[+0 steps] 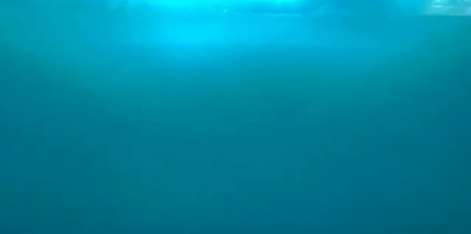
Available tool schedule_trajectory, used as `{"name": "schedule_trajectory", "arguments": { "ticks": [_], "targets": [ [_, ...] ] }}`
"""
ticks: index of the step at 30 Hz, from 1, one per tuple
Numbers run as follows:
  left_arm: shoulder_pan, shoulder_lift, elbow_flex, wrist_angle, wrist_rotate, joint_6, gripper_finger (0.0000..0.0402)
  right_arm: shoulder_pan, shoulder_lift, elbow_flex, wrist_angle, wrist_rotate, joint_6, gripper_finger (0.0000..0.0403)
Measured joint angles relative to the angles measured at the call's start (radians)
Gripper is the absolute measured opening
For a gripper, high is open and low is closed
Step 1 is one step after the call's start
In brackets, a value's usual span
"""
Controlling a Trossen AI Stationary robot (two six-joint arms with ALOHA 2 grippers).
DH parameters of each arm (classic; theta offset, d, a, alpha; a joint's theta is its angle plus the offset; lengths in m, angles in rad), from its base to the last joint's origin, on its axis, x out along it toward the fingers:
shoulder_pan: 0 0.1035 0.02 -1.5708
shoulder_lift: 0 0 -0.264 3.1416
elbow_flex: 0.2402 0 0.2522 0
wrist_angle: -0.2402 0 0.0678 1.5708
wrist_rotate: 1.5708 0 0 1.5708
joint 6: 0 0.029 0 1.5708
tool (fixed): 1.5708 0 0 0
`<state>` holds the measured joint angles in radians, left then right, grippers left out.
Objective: Pick and place Granola Bars by type
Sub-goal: Put the red granola bar into the yellow bin
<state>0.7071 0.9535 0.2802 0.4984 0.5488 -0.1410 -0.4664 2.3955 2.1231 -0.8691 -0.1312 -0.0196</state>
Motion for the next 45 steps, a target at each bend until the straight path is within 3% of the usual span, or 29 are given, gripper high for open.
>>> {"name": "schedule_trajectory", "arguments": {
  "ticks": [6,13,22,26,31,45],
  "targets": [
    [0.0,0.0,0.0,-0.002,0.0,0.0,0.034,-0.003,-0.003,0.0,-0.025,-0.003,0.0,0.0204],
    [0.0,0.0,0.0,-0.028,0.0,0.005,0.034,-0.003,-0.003,0.0,-0.206,-0.003,-0.042,0.0174],
    [0.0,0.0,0.0,-0.036,0.0,0.005,0.0336,-0.003,-0.003,0.0,-0.238,-0.002,-0.052,0.0157],
    [0.0,0.0,0.0,-0.04,0.0,0.006,0.0337,-0.002,-0.003,0.0,-0.24,-0.002,-0.077,0.012],
    [0.0,0.0,0.0,-0.04,0.0,0.006,0.0335,-0.001,-0.003,0.0,-0.237,-0.005,-0.113,0.0016],
    [0.0,0.0,0.0,-0.059,-0.001,0.007,0.0336,0.057,-0.037,-0.002,-0.085,-0.027,-0.21,0.0]
  ]
}}
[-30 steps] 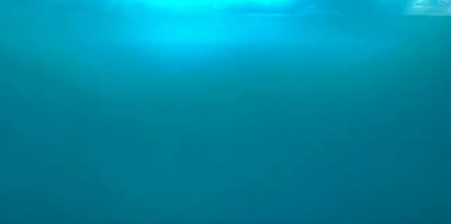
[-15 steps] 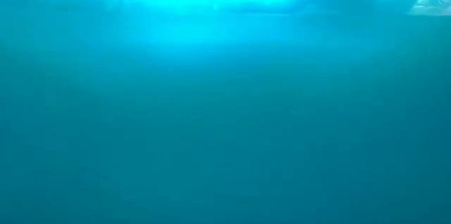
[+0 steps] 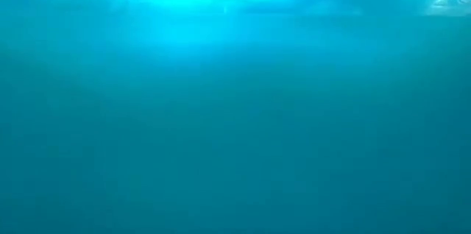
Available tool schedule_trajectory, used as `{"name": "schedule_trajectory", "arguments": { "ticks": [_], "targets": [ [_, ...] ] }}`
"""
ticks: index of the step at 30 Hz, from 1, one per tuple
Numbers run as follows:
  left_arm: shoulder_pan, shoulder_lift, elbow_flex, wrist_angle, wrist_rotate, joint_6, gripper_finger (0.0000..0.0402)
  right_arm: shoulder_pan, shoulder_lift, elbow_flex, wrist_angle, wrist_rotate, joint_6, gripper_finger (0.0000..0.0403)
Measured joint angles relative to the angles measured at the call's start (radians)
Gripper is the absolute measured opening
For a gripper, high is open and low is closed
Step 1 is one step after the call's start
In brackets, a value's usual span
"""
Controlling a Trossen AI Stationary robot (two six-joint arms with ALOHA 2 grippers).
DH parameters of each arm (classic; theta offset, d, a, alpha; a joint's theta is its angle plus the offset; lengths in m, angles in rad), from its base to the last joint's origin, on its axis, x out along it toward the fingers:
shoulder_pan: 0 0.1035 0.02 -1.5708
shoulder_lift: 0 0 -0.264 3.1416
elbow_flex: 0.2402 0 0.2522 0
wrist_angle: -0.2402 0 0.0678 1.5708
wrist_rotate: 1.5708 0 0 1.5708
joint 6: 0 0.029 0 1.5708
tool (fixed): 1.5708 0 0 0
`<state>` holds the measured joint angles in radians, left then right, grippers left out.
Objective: Pick and place Granola Bars by type
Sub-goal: Put the red granola bar into the yellow bin
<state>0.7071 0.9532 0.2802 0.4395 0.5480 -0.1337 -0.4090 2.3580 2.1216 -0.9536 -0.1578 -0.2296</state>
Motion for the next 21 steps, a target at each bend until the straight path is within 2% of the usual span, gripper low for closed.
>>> {"name": "schedule_trajectory", "arguments": {
  "ticks": [4,9,13,18,21],
  "targets": [
    [0.0,0.0,0.0,-0.007,0.0,0.0,0.0337,0.01,-0.037,0.0,-0.013,-0.057,-0.035,0.0],
    [-0.001,0.0,0.0,-0.023,0.0,-0.001,0.0336,0.013,-0.068,0.0,-0.109,-0.002,-0.011,0.0016],
    [-0.001,0.0,0.0,-0.025,0.0,-0.001,0.0337,0.011,-0.068,0.0,-0.159,0.001,0.005,0.0069],
    [-0.001,0.0,0.0,-0.025,0.0,-0.002,0.0337,0.015,-0.068,-0.061,-0.089,0.002,-0.003,0.0152],
    [-0.001,0.0,0.0,-0.025,0.0,-0.002,0.0337,0.014,-0.068,-0.105,-0.079,0.025,-0.011,0.0185]
  ]
}}
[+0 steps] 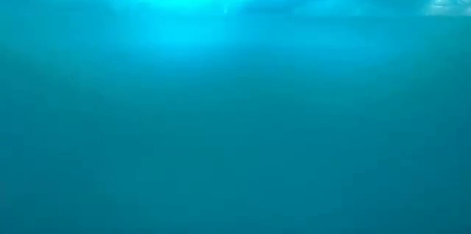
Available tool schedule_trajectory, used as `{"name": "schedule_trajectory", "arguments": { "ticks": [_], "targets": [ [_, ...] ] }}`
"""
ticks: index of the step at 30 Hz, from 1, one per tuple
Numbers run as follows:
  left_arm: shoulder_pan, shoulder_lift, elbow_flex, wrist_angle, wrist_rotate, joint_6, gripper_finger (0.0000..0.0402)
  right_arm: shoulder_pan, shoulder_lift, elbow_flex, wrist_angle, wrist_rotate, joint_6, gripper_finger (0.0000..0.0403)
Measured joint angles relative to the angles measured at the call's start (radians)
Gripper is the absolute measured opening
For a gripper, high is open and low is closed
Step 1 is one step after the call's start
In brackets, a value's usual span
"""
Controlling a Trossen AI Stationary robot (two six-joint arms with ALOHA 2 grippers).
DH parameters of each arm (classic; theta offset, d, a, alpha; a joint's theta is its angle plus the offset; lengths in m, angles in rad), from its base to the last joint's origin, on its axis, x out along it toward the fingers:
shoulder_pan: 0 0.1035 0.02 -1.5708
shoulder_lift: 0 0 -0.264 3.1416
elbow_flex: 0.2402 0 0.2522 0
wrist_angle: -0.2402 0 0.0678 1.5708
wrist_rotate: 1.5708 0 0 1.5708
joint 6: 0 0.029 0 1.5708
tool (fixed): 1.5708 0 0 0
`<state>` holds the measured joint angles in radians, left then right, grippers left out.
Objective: Pick and place Granola Bars by type
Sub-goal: Put the red granola bar into the yellow bin
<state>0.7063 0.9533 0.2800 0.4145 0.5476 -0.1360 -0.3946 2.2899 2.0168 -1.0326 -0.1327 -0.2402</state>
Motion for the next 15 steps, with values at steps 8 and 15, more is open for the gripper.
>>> {"name": "schedule_trajectory", "arguments": {
  "ticks": [8,15],
  "targets": [
    [0.0,0.0,0.0,0.0,0.0,0.001,0.0336,0.004,-0.002,-0.091,0.065,0.109,-0.05,0.0191],
    [0.0,0.0,0.0,0.0,0.0,0.001,0.0337,0.004,-0.001,-0.094,0.101,0.123,-0.061,0.0167]
  ]
}}
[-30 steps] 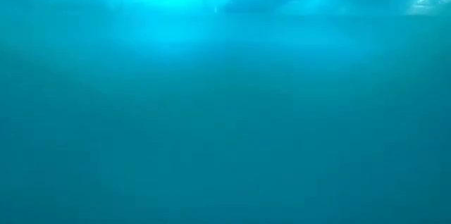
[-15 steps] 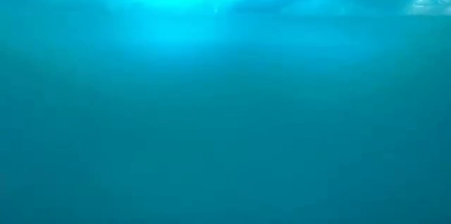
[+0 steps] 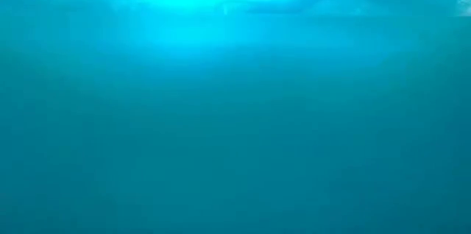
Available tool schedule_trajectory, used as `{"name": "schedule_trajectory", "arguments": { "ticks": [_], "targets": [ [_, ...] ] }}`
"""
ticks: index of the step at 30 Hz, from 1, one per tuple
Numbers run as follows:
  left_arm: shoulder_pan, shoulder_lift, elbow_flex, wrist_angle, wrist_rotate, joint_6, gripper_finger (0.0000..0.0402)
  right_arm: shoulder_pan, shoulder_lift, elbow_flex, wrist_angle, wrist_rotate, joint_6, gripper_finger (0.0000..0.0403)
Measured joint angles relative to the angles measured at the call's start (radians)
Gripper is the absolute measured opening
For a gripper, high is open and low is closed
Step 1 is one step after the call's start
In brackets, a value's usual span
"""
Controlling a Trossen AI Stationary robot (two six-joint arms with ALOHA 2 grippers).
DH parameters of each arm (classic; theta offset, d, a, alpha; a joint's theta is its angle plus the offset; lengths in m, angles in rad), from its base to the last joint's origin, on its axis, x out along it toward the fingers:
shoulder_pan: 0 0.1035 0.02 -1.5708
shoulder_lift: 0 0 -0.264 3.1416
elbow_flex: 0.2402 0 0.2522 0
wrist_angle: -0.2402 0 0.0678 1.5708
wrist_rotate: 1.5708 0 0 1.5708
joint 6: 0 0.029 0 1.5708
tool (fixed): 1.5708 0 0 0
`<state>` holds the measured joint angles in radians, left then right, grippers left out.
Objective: Pick and place Granola Bars by type
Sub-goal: Put the red granola bar into the yellow bin
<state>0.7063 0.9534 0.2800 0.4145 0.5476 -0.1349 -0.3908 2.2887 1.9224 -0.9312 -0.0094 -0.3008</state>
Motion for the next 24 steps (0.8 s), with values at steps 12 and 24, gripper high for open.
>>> {"name": "schedule_trajectory", "arguments": {
  "ticks": [12,24],
  "targets": [
    [-0.001,0.0,0.0,0.0,0.0,0.002,0.0336,0.008,-0.007,-0.001,0.037,0.103,-0.004,0.0171],
    [0.0,0.0,0.0,-0.002,0.001,0.002,0.0337,-0.006,0.001,-0.041,0.112,0.065,-0.052,0.0125]
  ]
}}
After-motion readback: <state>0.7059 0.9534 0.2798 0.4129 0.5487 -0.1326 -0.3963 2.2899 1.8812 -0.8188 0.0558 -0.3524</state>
